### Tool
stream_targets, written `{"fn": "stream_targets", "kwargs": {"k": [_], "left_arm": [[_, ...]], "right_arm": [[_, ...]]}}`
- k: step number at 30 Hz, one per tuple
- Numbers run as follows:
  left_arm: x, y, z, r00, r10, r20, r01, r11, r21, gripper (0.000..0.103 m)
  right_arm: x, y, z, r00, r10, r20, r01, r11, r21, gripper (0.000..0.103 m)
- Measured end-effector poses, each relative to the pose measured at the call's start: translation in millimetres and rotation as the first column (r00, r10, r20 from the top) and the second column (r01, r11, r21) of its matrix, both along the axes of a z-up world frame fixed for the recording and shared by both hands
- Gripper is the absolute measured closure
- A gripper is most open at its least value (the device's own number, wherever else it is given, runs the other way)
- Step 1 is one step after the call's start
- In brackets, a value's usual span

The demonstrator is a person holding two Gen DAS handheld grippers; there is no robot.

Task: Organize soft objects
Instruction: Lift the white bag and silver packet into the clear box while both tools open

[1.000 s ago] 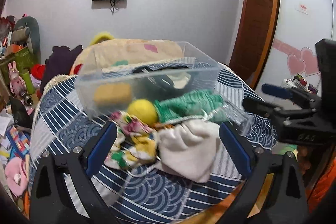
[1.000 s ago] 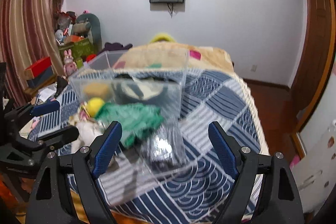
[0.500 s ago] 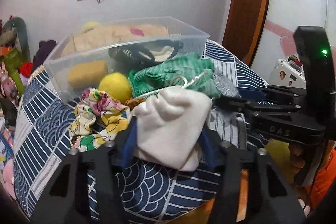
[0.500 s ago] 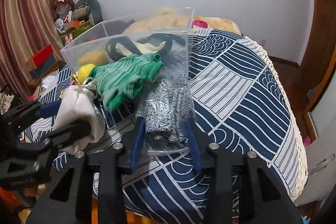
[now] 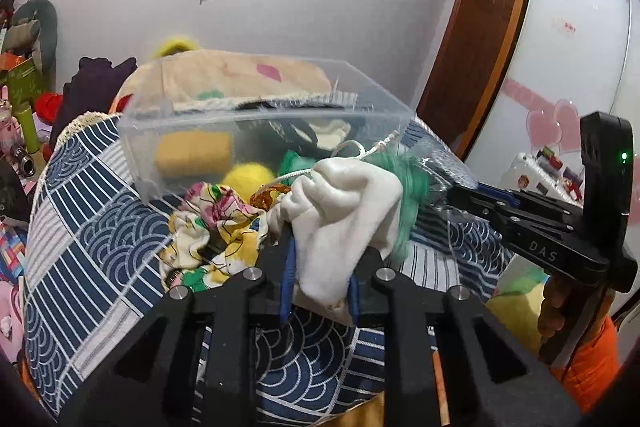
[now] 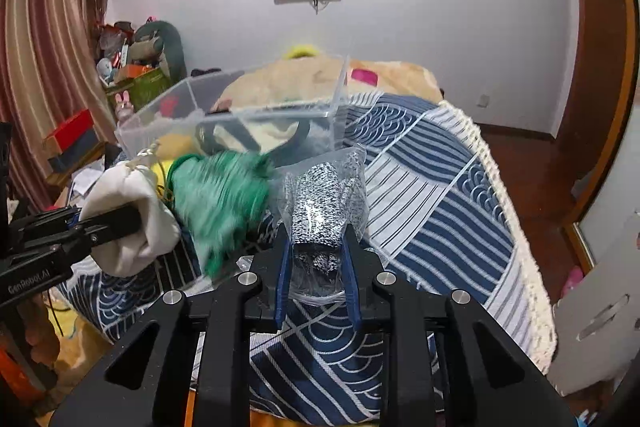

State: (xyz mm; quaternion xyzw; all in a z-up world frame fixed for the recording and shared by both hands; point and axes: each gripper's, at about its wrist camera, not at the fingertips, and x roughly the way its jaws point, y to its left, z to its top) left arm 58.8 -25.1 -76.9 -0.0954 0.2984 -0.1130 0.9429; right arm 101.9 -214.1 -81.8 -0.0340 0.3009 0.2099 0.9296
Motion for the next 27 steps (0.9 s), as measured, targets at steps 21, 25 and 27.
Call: {"fn": "stream_targets", "kwargs": {"k": [21, 25, 27], "left_arm": [[26, 37, 56, 0.976, 0.126, 0.176, -0.138, 0.988, 0.062, 0.082], [40, 47, 55, 0.974, 0.148, 0.174, -0.163, 0.984, 0.076, 0.082], [48, 52, 53, 0.972, 0.161, 0.171, -0.177, 0.981, 0.079, 0.082]], "right_arm": [[20, 34, 62, 0.985, 0.036, 0.166, -0.044, 0.998, 0.044, 0.082], [32, 50, 68, 0.981, 0.05, 0.188, -0.058, 0.998, 0.036, 0.082], [37, 56, 69, 0.98, 0.06, 0.19, -0.066, 0.997, 0.03, 0.082]]}}
